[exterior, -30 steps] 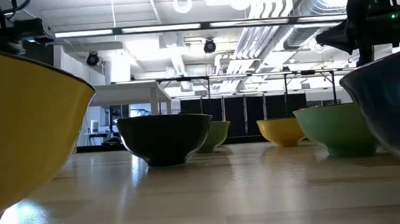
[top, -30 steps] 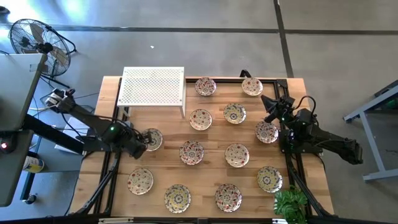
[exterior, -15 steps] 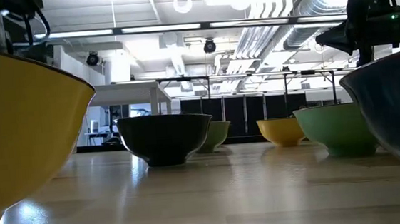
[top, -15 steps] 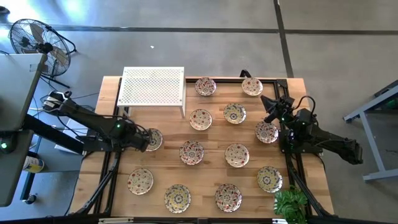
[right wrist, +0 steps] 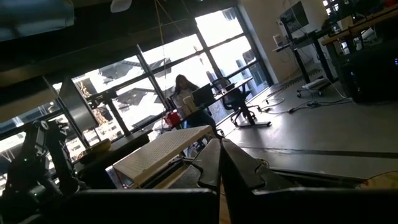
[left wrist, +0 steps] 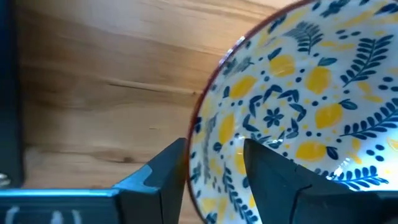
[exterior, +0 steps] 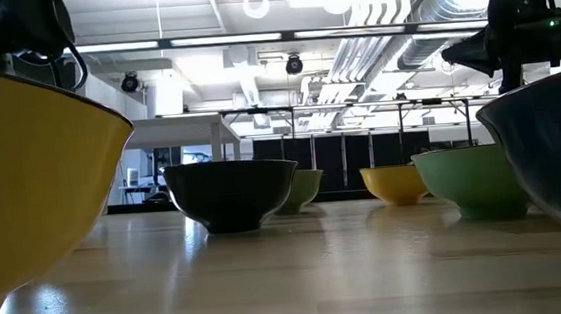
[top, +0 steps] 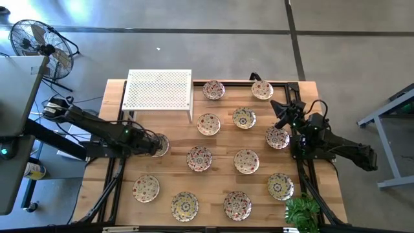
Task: Pick & Place Mini bowls
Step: Put the yellow patterned bowl on the shelf
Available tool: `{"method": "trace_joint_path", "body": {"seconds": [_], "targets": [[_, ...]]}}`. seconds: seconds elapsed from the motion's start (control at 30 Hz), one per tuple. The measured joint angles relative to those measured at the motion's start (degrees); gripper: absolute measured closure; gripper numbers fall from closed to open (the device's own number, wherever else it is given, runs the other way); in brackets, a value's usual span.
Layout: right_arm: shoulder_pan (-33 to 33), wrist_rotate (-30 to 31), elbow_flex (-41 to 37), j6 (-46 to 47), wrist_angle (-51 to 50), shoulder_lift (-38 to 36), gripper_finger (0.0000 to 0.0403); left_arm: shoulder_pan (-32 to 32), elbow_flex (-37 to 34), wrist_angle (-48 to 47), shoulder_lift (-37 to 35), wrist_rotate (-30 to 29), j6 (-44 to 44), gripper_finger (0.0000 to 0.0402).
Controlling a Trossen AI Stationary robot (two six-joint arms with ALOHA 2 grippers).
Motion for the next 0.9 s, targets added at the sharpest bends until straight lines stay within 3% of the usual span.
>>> {"method": "trace_joint_path", "body": {"seconds": [0.1, 0.37, 0.6, 0.9], "targets": [[0.01, 0.00, 0.00, 0.00, -0.17, 0.00, 0.0402, 0.00, -0.21, 0.99, 0.00, -0.50, 0.73, 0.0274], [0.01, 0.02, 0.00, -0.02, -0.59, 0.01, 0.0402, 0.04, -0.01, 1.81, -0.13, -1.57, 1.96, 0.0389], [0.00, 0.16, 0.00, -0.46, -0.87, 0.02, 0.0402, -0.05, 4.28, 1.06, -0.44, 0.10, 6.53, 0.0392], [-0.02, 0.31, 0.00, -0.47, -2.53, 0.02, 0.0402, 0.56, 26.94, 2.00, -0.98, -7.05, 28.32, 0.0386]]}}
